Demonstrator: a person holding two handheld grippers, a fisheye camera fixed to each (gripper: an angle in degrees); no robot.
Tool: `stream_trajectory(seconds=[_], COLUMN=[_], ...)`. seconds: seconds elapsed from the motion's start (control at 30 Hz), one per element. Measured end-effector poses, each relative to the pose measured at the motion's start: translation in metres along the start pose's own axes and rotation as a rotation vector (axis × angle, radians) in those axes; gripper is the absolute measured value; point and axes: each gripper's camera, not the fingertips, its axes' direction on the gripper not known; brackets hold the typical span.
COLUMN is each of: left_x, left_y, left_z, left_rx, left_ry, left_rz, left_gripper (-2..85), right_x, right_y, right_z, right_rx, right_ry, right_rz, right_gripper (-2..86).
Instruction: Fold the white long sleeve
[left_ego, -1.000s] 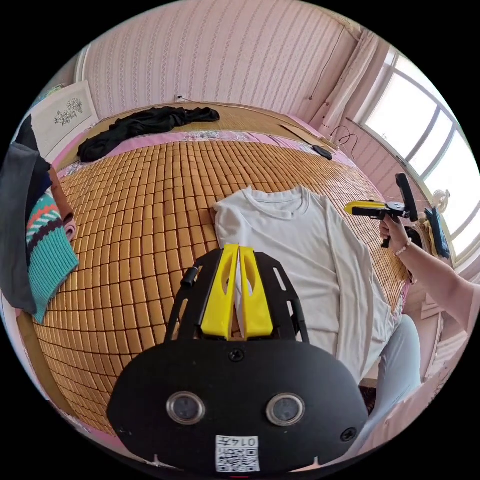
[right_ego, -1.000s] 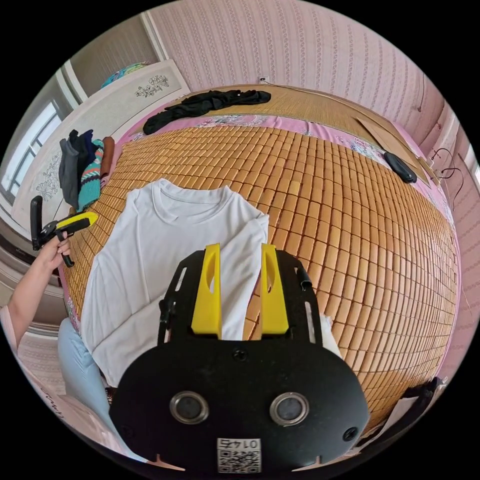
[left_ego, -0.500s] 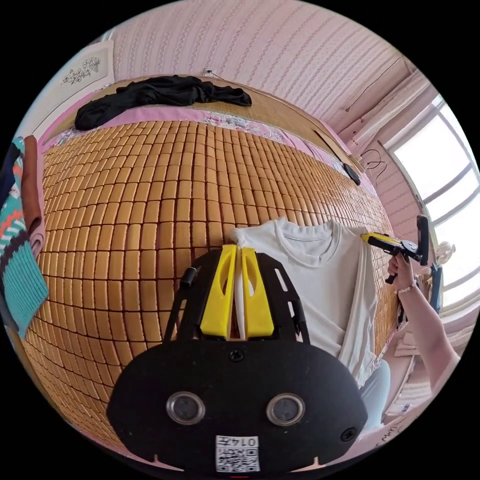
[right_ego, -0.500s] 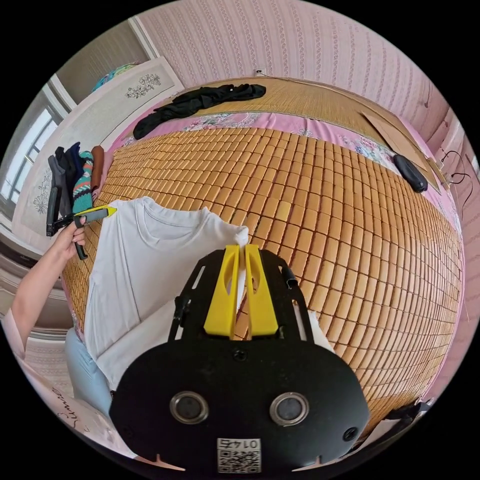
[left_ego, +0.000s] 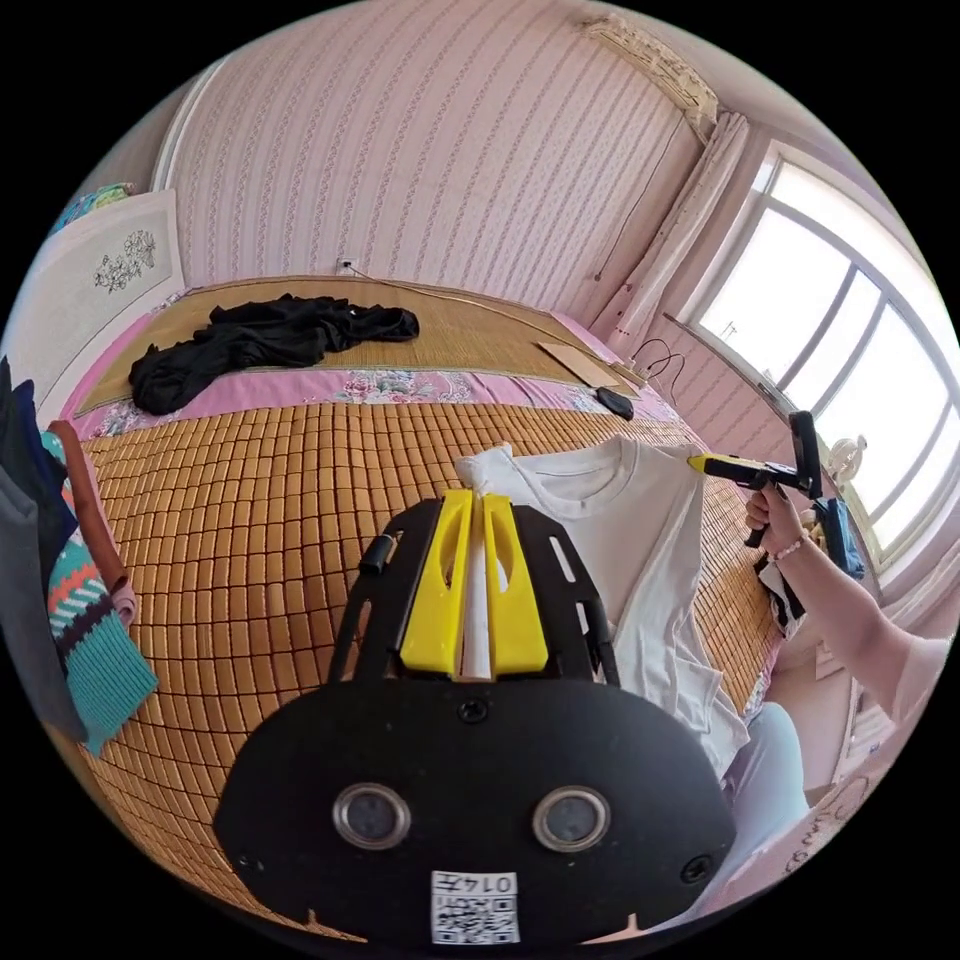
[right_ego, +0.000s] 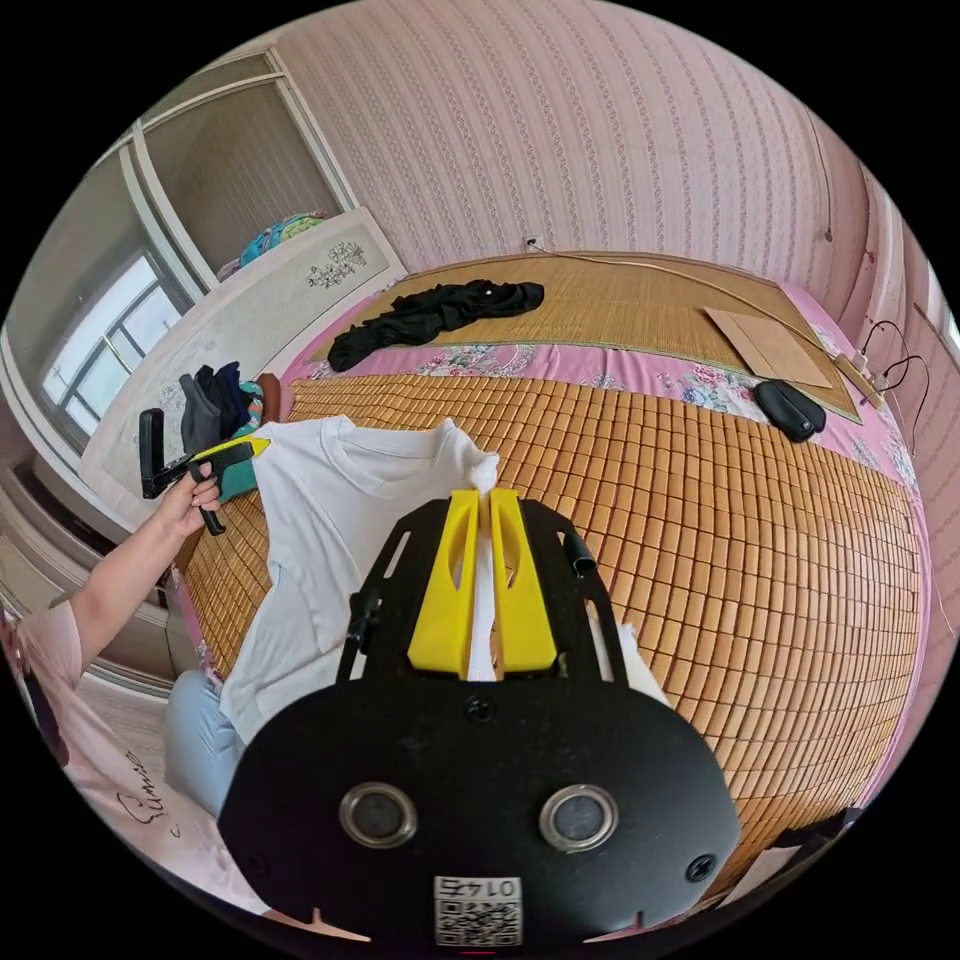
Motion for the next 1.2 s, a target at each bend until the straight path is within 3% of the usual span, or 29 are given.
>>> stream_trajectory(seconds=[0.2,0.33,0.53,0.6,0.77,0.93,1.07,1.13,1.2], left_x=[0.044,0.072,0.096,0.096,0.098,0.119,0.126,0.126,0.132], left_y=[0.097,0.188,0.274,0.281,0.260,0.255,0.279,0.292,0.292], left_z=[-0.057,-0.076,-0.032,-0.023,-0.056,-0.083,-0.049,-0.021,-0.023], left_rx=[-0.126,-0.230,-0.367,-0.399,-0.258,-0.204,-0.365,-0.536,-0.538], left_ry=[0.049,0.113,0.051,0.011,0.076,0.103,0.059,-0.039,-0.088], left_rz=[0.152,0.119,-0.016,-0.026,-0.086,-0.034,0.018,-0.008,0.026], left_gripper=[-0.2,-0.1,0.0,0.0,0.0,0.5,2.0,4.9,5.6], right_x=[-0.026,-0.029,-0.026,-0.026,-0.028,-0.041,-0.042,-0.041,-0.041], right_y=[0.110,0.204,0.299,0.306,0.300,0.308,0.330,0.339,0.343], right_z=[-0.053,-0.061,-0.011,-0.011,-0.057,-0.072,-0.036,-0.019,-0.018], right_rx=[-0.037,-0.130,-0.299,-0.273,-0.125,-0.148,-0.322,-0.425,-0.453], right_ry=[-0.110,-0.220,-0.180,-0.167,-0.194,-0.181,-0.137,-0.099,-0.069], right_rz=[-0.093,0.027,0.214,0.239,0.203,0.153,0.164,0.184,0.192], right_gripper=[1.2,1.3,1.5,1.5,1.7,2.0,3.0,3.8,4.6])
